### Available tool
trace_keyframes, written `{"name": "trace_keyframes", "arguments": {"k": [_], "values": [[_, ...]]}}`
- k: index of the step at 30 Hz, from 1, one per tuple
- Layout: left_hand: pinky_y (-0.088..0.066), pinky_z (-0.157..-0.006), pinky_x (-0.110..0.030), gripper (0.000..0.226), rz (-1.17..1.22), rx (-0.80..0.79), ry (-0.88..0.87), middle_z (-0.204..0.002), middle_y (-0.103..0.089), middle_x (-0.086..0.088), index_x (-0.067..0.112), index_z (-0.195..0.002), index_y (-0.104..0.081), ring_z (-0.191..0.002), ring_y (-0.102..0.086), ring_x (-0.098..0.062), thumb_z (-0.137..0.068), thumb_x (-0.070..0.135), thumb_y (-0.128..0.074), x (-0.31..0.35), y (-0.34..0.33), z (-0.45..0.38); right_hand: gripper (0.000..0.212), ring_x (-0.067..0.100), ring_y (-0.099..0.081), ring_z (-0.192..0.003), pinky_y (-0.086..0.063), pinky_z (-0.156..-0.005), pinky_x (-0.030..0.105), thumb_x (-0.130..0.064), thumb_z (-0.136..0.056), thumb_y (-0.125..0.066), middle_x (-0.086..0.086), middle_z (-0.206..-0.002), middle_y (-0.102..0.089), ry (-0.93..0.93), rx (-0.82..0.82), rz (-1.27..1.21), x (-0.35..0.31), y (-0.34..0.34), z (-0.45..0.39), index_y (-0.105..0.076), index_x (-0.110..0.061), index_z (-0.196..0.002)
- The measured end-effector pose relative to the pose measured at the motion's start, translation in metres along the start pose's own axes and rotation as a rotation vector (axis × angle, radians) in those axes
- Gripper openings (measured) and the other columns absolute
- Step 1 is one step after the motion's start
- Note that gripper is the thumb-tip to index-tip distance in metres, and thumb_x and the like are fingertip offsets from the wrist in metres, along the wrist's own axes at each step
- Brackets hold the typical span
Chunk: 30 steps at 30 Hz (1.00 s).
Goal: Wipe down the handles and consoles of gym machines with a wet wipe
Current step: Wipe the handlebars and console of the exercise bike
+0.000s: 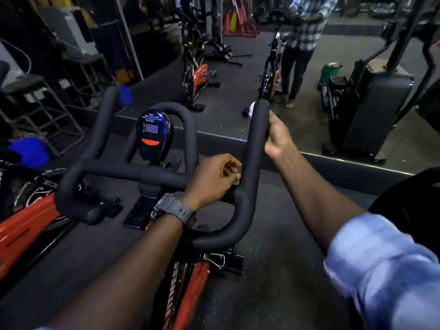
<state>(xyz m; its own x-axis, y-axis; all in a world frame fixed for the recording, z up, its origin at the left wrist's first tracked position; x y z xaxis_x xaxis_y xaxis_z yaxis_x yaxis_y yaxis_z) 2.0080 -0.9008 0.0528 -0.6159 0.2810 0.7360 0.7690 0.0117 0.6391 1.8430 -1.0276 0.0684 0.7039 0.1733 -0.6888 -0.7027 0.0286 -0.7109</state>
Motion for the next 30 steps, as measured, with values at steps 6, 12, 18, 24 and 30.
{"name": "trace_keyframes", "arguments": {"k": [6,12,18,24,30], "values": [[-0.054,-0.080,-0.020,0.022,-0.007,0.018,0.023,-0.094,-0.070,0.003,0.017,-0.106,-0.069,-0.085,-0.066,-0.010,-0.087,0.007,-0.075,0.005,0.018,-0.002,0.026,0.015,-0.068,-0.088,-0.055,-0.084,0.038,-0.028,-0.082,-0.079,0.003,-0.100,-0.076,0.672,0.012,0.690,-0.037,-0.002,-0.013,-0.077,-0.013,-0.104],[-0.052,-0.073,-0.015,0.032,-0.074,0.082,0.000,-0.085,-0.067,0.007,0.014,-0.101,-0.072,-0.076,-0.065,-0.011,-0.079,-0.008,-0.074,-0.009,0.063,0.009,0.022,0.020,-0.054,-0.092,-0.042,-0.080,0.026,-0.013,-0.086,-0.062,0.007,-0.100,-0.072,1.262,-0.333,1.649,-0.027,0.010,0.045,-0.077,-0.013,-0.103],[-0.051,-0.066,-0.020,0.032,-0.115,0.089,-0.020,-0.078,-0.066,0.008,0.021,-0.092,-0.073,-0.068,-0.061,-0.002,-0.073,-0.003,-0.082,-0.049,0.101,0.042,0.024,0.017,-0.062,-0.091,-0.045,-0.082,0.024,-0.018,-0.084,-0.059,-0.008,-0.103,-0.072,0.951,-0.314,1.704,0.047,0.027,0.131,-0.076,-0.021,-0.101],[-0.052,-0.071,-0.026,0.034,-0.130,0.201,-0.160,-0.085,-0.066,0.000,0.013,-0.093,-0.073,-0.077,-0.060,-0.010,-0.067,-0.005,-0.084,-0.071,0.109,0.059,0.015,0.015,-0.068,-0.089,-0.054,-0.077,0.038,-0.017,-0.088,-0.066,-0.002,-0.098,-0.072,0.771,-0.301,1.518,0.098,-0.036,0.138,-0.074,-0.018,-0.101],[-0.043,-0.070,-0.031,0.035,-0.258,0.277,-0.233,-0.088,-0.059,0.004,0.015,-0.089,-0.066,-0.080,-0.051,-0.014,-0.066,0.022,-0.091,-0.095,0.124,0.058,0.014,0.025,-0.067,-0.084,-0.052,-0.072,0.034,-0.019,-0.084,-0.067,0.004,-0.090,-0.071,0.765,-0.529,1.718,0.135,-0.095,0.130,-0.073,-0.015,-0.096]]}}
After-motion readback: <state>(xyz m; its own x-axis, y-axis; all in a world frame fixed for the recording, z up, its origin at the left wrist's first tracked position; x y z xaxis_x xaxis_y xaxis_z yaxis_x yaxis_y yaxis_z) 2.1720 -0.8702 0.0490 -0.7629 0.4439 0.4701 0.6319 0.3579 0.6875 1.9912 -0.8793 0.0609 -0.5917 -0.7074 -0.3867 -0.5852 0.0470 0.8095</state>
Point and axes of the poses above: each hand's wrist, its own z-axis away from the middle knuckle, its own y-axis out of the back of the hand, x = y × z, the point moved 1 cm from there along -z, towards the middle knuckle
